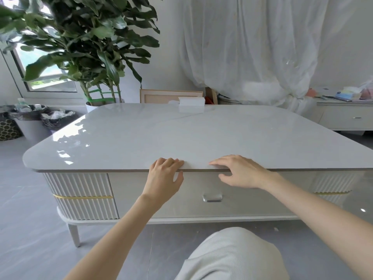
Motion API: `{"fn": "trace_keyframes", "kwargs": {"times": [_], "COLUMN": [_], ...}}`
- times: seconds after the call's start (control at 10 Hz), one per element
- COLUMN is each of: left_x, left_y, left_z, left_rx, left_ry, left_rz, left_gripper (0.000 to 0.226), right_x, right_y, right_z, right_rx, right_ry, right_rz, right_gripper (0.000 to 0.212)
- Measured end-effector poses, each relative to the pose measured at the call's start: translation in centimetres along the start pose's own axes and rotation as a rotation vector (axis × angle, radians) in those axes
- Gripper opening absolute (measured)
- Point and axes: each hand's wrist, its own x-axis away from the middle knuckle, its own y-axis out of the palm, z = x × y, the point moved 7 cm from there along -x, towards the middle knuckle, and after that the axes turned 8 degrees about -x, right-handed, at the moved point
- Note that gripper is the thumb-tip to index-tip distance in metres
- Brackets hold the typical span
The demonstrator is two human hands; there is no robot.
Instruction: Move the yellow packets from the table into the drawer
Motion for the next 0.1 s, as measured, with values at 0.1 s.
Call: {"fn": "trace_keyframes", "kwargs": {"times": [0.1], "left_x": [0.01], "left_y": [-0.03], "left_z": [0.16], "left_rx": [0.053], "left_ry": [-0.052], "left_rz": [0.044], "left_gripper": [0.029], "right_x": [0.12], "right_y": [-5.78], "right_z": [-1.53], "right_rx": [-0.273], "right_ry": [-0.025], "right_rz": [0.164], "right_gripper": [0.032]}}
